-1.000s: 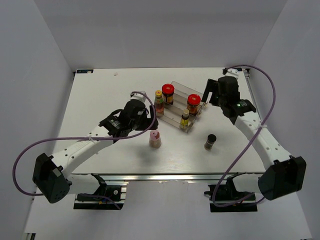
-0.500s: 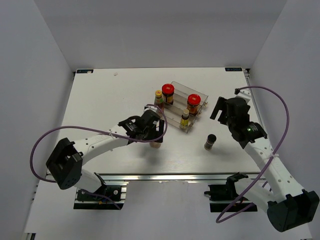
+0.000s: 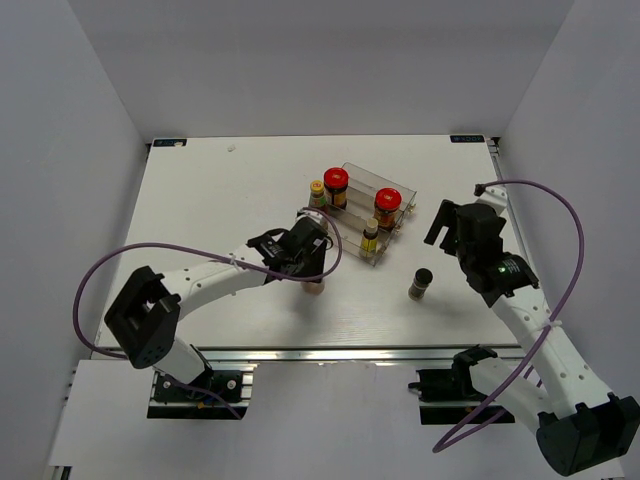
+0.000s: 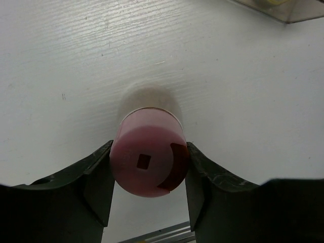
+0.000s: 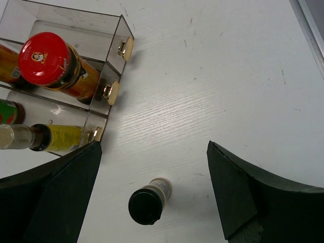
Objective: Organize the condiment bottles
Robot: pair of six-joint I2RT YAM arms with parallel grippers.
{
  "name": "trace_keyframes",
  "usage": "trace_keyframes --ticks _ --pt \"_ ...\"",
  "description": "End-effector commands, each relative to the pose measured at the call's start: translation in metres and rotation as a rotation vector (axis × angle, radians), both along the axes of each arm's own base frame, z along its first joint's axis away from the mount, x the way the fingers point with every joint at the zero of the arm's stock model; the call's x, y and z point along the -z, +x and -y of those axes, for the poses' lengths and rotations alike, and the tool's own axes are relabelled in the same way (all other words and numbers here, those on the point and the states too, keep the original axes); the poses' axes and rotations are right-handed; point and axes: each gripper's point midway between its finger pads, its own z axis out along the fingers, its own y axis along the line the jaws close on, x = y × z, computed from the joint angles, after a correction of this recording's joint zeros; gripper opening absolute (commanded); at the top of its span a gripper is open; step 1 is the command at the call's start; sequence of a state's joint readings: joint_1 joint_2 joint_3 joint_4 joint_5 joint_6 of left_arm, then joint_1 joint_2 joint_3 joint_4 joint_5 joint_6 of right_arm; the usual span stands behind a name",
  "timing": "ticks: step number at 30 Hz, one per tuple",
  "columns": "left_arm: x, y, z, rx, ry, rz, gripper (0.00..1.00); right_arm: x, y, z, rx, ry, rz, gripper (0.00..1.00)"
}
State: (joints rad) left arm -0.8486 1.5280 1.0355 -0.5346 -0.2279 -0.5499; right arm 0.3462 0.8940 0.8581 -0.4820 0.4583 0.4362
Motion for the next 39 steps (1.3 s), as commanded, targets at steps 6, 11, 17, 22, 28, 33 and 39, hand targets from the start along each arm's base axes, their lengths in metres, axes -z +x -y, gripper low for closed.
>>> trace_keyframes --ticks 6,11,17,22,28,33,39 --pt "-0.028 0.007 0.005 -0.002 -0.025 0.047 0.30 0.001 -0.003 0.010 0.035 -0.029 0.007 0.89" --pt "-0.077 0.028 0.009 -0.035 -0.052 0.156 0.24 0.001 -0.001 0.009 0.031 -0.027 0.013 0.89" --pt "-0.183 0.065 0.034 0.028 -0.165 0.415 0.23 0.002 0.001 0.011 0.038 -0.044 0.020 0.89" --pt "-0.242 0.100 0.061 0.106 -0.171 0.550 0.23 0.004 0.004 0.014 0.064 -0.040 0.047 0.89" --pt "-0.253 0.172 0.088 0.197 -0.164 0.540 0.21 -0.006 0.017 0.029 0.182 -0.043 0.130 0.89" --pt "-0.255 0.237 0.083 0.185 -0.169 0.570 0.21 -0.014 0.032 0.035 0.210 -0.041 0.174 0.89" --pt "-0.246 0.264 0.080 0.221 -0.196 0.656 0.23 -0.004 0.042 0.047 0.230 -0.049 0.129 0.89"
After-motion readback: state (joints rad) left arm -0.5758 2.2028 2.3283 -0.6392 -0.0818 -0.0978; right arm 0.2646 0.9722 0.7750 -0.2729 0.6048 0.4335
